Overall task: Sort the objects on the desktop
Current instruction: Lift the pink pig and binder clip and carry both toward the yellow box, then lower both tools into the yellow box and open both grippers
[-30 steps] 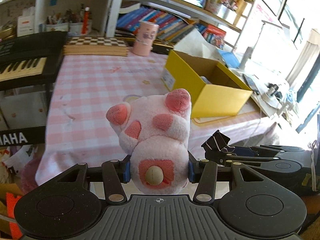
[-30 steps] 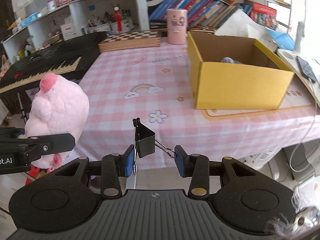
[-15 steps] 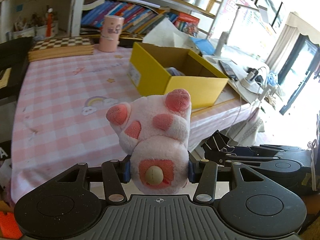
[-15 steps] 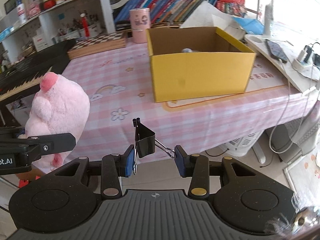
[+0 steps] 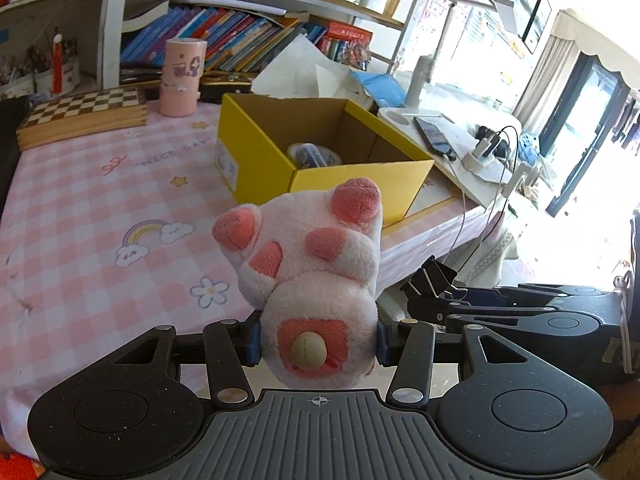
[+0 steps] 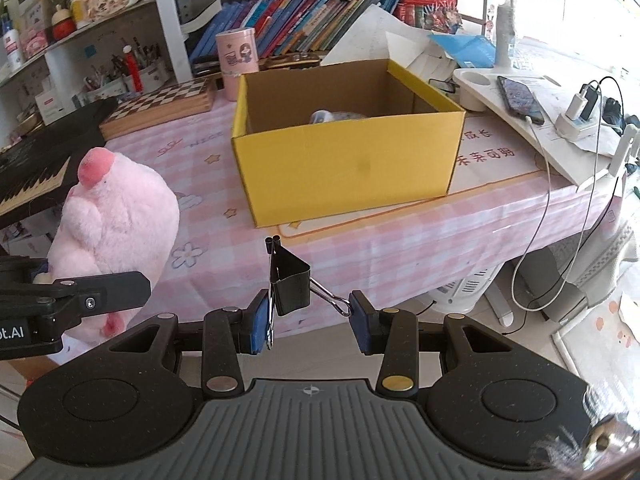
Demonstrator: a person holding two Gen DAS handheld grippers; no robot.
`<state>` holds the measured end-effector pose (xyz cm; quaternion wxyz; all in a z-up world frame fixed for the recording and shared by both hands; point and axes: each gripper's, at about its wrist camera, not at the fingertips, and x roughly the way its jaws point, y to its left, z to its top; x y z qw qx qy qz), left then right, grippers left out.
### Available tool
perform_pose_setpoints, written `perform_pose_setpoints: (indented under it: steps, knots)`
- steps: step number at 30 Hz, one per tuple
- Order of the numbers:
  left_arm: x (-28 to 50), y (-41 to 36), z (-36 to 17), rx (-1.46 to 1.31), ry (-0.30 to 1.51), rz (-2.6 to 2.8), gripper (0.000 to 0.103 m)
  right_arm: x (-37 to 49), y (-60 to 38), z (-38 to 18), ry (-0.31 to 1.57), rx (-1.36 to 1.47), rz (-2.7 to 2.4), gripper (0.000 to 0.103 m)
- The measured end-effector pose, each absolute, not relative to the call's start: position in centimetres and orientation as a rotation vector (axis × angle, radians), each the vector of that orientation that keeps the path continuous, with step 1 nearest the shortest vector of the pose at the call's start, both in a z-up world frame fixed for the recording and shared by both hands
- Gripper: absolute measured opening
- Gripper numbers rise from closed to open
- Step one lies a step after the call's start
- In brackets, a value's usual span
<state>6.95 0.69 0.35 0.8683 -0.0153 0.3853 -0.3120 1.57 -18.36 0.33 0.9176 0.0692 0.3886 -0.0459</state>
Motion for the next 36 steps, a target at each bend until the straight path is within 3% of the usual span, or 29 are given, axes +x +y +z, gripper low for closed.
perform_pose_setpoints:
  steps: [36]
  knots:
    - [14.3,-11.4,2.4,0.03,0.693,-0.591,0.049,9.7,-30.5,2.3,0.723,0.117,-0.05,0.039]
